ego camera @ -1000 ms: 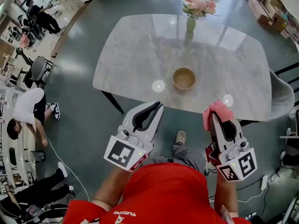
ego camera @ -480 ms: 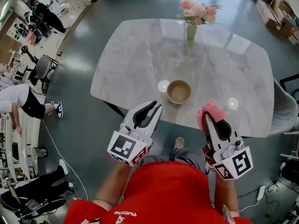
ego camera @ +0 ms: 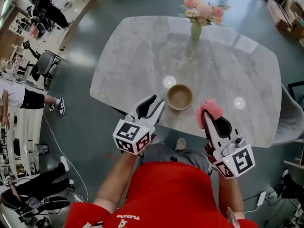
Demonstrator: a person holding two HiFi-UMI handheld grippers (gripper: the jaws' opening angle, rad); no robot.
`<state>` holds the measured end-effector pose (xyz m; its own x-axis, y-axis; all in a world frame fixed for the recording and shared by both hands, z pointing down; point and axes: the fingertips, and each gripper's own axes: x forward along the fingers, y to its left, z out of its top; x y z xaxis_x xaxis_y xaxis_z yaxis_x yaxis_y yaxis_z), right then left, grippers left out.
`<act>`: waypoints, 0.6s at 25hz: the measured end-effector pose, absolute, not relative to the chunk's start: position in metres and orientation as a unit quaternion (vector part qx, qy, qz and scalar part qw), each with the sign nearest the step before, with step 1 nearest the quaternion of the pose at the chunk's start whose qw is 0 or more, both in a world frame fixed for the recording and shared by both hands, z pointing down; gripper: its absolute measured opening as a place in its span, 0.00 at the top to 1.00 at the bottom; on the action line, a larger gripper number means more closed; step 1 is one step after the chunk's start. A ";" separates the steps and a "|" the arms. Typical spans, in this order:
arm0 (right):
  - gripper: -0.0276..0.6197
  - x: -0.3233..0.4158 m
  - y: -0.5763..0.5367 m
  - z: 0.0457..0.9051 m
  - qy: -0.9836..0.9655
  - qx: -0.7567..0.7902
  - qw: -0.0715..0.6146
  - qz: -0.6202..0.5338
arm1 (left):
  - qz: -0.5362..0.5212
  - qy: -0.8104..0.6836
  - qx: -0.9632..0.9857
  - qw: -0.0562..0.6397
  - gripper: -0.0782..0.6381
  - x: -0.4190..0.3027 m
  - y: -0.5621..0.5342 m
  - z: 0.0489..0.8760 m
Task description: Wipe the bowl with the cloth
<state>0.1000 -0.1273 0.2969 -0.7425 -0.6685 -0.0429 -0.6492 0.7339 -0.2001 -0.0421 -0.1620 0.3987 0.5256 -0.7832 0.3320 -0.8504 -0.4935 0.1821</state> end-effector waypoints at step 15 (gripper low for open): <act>0.92 0.080 -0.170 0.333 0.921 -0.378 0.003 -0.099 | 0.185 -0.436 0.831 0.292 0.65 -0.040 -0.220 0.490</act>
